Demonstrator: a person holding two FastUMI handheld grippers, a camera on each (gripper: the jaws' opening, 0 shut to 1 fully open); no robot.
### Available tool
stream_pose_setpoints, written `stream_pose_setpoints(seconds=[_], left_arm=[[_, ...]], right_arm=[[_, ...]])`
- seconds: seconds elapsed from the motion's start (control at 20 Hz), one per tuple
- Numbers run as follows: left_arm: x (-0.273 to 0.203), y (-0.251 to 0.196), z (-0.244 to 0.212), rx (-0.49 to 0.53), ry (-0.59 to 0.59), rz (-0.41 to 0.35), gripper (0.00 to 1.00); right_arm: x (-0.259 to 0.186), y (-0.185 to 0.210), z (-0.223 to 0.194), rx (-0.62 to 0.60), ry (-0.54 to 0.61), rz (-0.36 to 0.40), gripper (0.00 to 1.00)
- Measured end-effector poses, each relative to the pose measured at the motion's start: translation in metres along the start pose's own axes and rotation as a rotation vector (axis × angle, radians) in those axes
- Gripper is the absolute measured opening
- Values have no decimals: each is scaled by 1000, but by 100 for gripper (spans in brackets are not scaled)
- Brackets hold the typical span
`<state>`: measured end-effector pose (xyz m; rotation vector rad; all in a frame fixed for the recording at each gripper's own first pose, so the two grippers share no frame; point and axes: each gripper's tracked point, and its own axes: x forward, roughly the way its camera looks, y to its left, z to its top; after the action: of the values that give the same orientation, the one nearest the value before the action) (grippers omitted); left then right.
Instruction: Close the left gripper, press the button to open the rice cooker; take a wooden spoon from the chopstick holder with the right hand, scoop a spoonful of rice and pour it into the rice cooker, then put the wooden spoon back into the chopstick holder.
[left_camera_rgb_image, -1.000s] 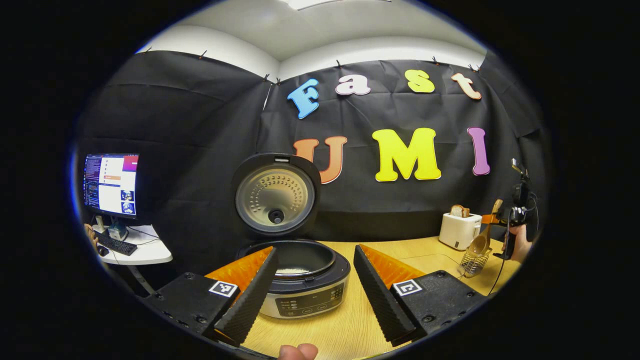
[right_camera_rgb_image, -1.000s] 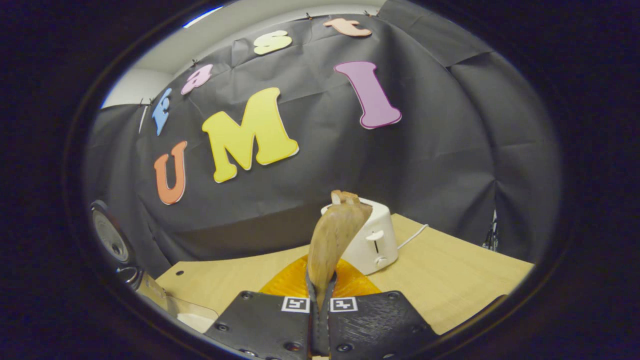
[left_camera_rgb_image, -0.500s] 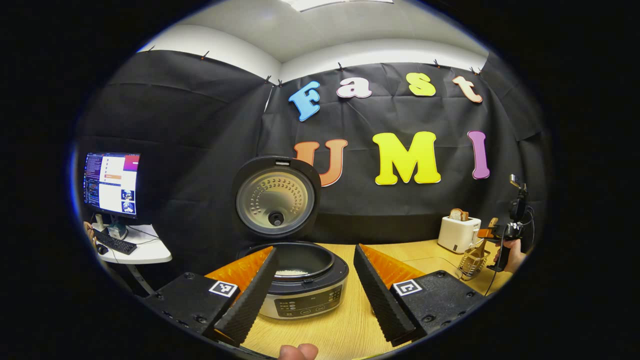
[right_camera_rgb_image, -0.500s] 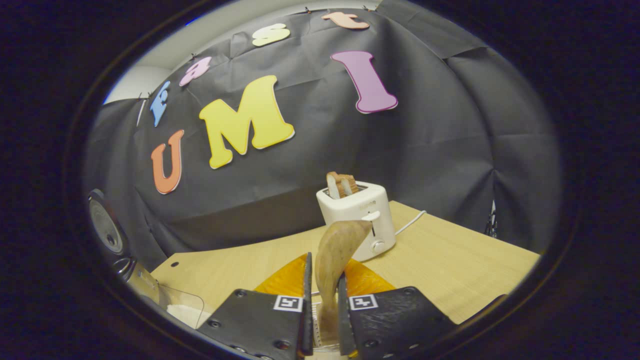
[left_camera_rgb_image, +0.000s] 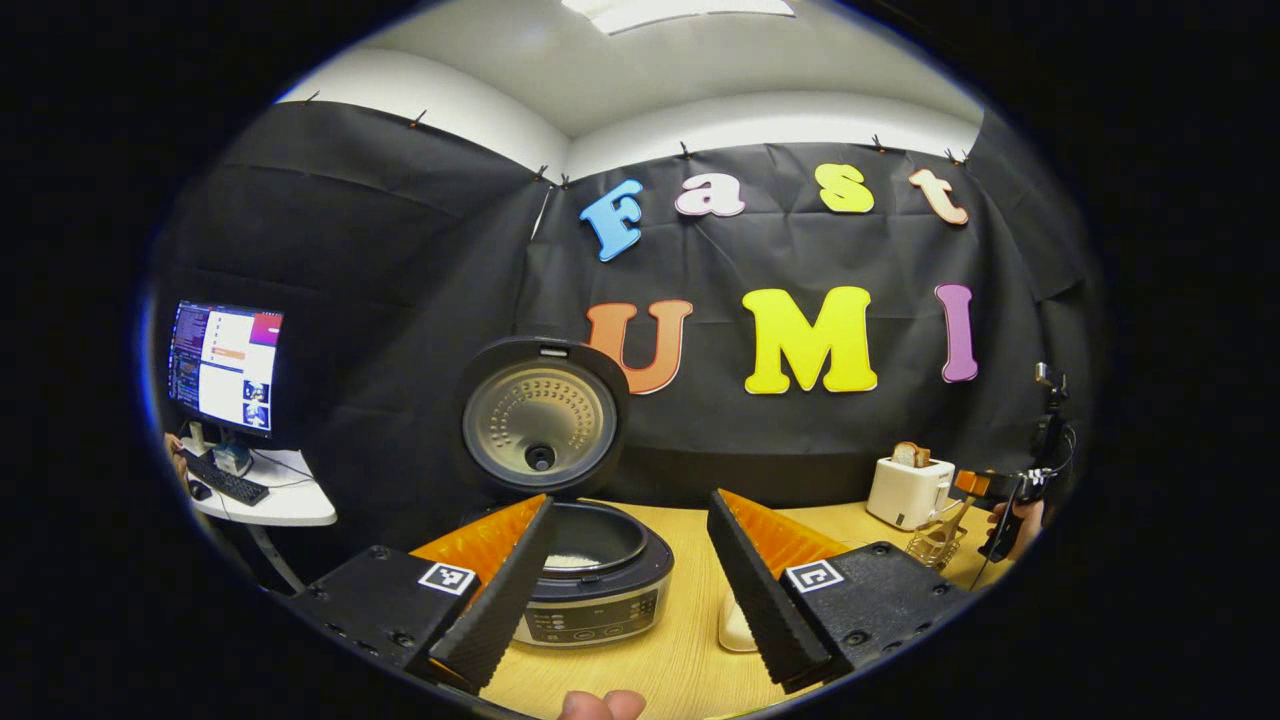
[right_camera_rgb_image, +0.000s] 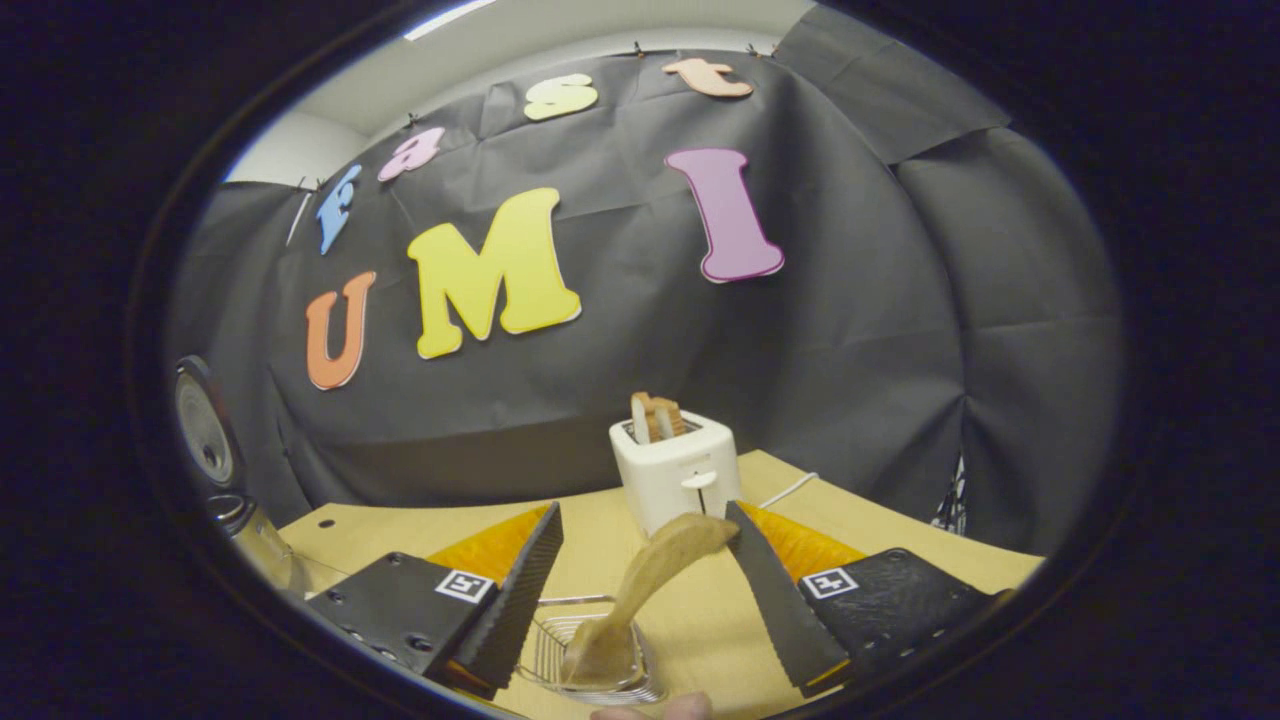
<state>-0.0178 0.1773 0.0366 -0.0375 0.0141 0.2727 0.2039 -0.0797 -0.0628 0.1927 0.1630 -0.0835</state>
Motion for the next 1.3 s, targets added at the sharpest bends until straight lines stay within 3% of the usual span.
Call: stream_pose_setpoints(seconds=[0.15, 0.2, 0.25, 0.35, 0.45, 0.65, 0.7, 0.95, 1.25, 1.3], left_arm=[[20, 6, 29, 23, -5, 25, 96], [30, 11, 40, 41, -8, 43, 97], [38, 20, 51, 69, -2, 73, 96], [57, 26, 72, 100, 3, 86, 96], [79, 31, 92, 101, 18, 99, 100], [122, 50, 132, 99, 50, 153, 96], [133, 53, 139, 84, 63, 154, 97], [185, 69, 170, 36, 132, 178, 96], [238, 110, 150, -32, 306, 250, 100], [243, 118, 145, -14, 334, 272, 96]], right_arm=[[-6, -11, 34, -20, -62, 27, 95], [-9, -15, 48, -31, -86, 34, 91], [-17, -17, 61, -41, -114, 44, 95], [-28, -16, 81, -66, -164, 65, 91], [-40, -12, 88, -89, -188, 91, 96], [-58, 0, 81, -122, -160, 166, 95], [-64, -1, 84, -115, -169, 177, 91], [-94, -4, 82, -105, -227, 215, 95], [-128, -6, 66, -128, -245, 231, 95], [-134, -1, 65, -127, -250, 240, 95]])
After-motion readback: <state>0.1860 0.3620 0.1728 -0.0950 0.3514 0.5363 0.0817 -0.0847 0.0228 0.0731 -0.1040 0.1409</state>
